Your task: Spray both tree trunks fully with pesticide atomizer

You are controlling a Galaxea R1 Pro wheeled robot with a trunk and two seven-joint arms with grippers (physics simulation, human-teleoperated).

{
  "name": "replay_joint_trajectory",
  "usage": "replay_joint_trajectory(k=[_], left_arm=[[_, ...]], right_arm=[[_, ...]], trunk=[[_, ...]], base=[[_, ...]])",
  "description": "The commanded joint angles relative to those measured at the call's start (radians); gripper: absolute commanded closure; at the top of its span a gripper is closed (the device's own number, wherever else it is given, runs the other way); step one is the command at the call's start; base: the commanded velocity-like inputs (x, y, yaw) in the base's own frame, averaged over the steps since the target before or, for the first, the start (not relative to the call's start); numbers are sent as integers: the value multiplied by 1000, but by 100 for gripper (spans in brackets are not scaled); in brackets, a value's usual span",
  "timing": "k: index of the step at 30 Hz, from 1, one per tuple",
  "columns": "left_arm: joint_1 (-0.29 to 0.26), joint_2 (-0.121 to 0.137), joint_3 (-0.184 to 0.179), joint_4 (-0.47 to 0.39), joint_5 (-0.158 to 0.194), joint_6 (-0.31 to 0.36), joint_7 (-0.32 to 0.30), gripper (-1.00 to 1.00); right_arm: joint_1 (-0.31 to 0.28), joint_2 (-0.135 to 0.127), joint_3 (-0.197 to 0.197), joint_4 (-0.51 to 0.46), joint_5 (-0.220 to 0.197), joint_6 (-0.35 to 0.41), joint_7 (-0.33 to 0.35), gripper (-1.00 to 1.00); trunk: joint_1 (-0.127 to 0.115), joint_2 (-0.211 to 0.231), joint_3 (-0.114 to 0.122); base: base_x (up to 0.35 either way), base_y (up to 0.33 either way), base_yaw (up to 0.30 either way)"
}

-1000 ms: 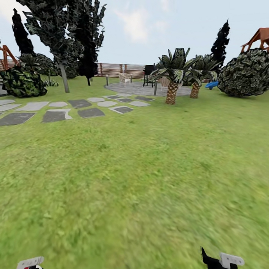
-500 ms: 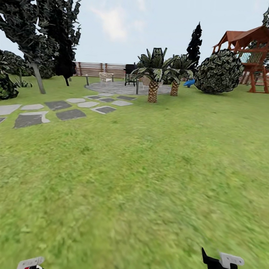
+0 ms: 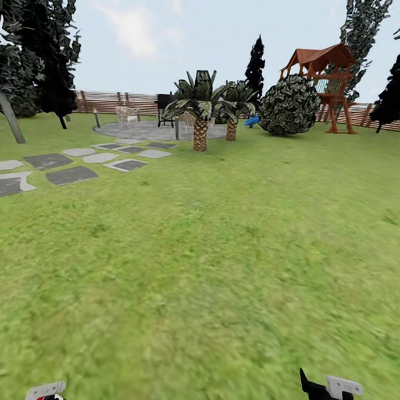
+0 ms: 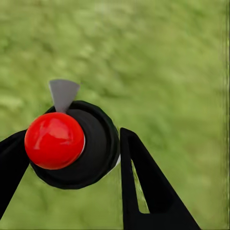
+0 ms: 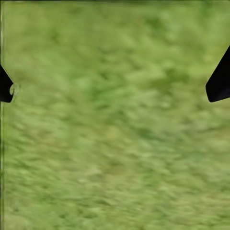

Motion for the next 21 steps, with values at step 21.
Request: replay_joint_trajectory(k=[21], left_arm=[[0, 0, -1, 1, 1, 1, 0, 100]], right_arm=[[0, 0, 0, 0, 0, 0, 0, -100]], trunk=[[-8, 14, 6]], base=[[0, 0, -300]])
